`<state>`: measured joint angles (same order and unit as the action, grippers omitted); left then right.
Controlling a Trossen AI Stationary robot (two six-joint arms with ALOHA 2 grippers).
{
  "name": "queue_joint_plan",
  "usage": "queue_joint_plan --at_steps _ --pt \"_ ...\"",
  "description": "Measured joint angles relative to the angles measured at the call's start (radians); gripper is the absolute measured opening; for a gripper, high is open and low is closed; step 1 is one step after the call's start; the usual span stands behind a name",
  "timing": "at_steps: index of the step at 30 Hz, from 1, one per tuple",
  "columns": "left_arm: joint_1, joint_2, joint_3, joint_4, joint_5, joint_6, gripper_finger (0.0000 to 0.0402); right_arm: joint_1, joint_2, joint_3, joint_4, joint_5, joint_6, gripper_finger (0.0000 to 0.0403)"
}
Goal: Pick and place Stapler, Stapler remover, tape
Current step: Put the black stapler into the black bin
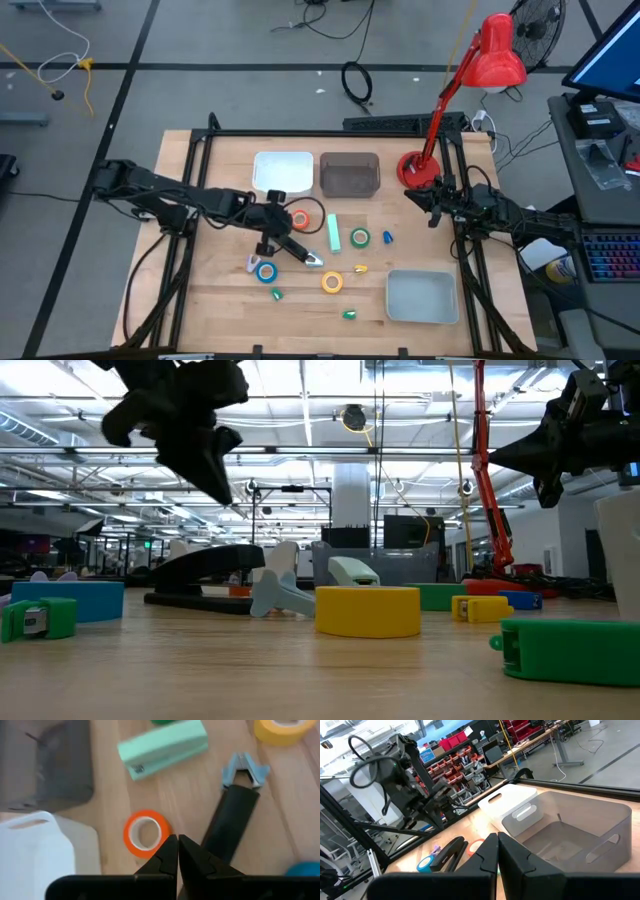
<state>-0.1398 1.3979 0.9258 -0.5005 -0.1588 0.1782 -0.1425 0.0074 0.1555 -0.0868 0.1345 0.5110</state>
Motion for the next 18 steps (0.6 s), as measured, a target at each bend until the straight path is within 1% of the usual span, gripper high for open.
queue_joint_plan --at_steps 3,8,12,15,18 --pt "0.001 -0.002 0.000 0.005 0.003 -0.035 0.0019 0.000 0.002 0.000 -0.001 0.000 0.000 0.0004" --pt "0.006 -0.002 0.000 0.002 0.006 -0.141 0.0019 0.000 0.002 0.000 0.000 0.000 -0.001 0.0004" --pt "0.006 -0.002 0.000 0.002 0.028 -0.155 0.0026 0.000 0.002 0.000 0.000 0.000 -0.003 0.0004" --pt "0.006 -0.002 0.000 0.002 0.031 -0.137 0.0052 0.000 0.002 0.000 0.000 0.000 -0.003 0.0004" --pt "0.004 -0.002 0.000 0.002 0.057 -0.100 0.0097 0.000 0.002 0.000 0.000 0.000 -0.003 0.0004"
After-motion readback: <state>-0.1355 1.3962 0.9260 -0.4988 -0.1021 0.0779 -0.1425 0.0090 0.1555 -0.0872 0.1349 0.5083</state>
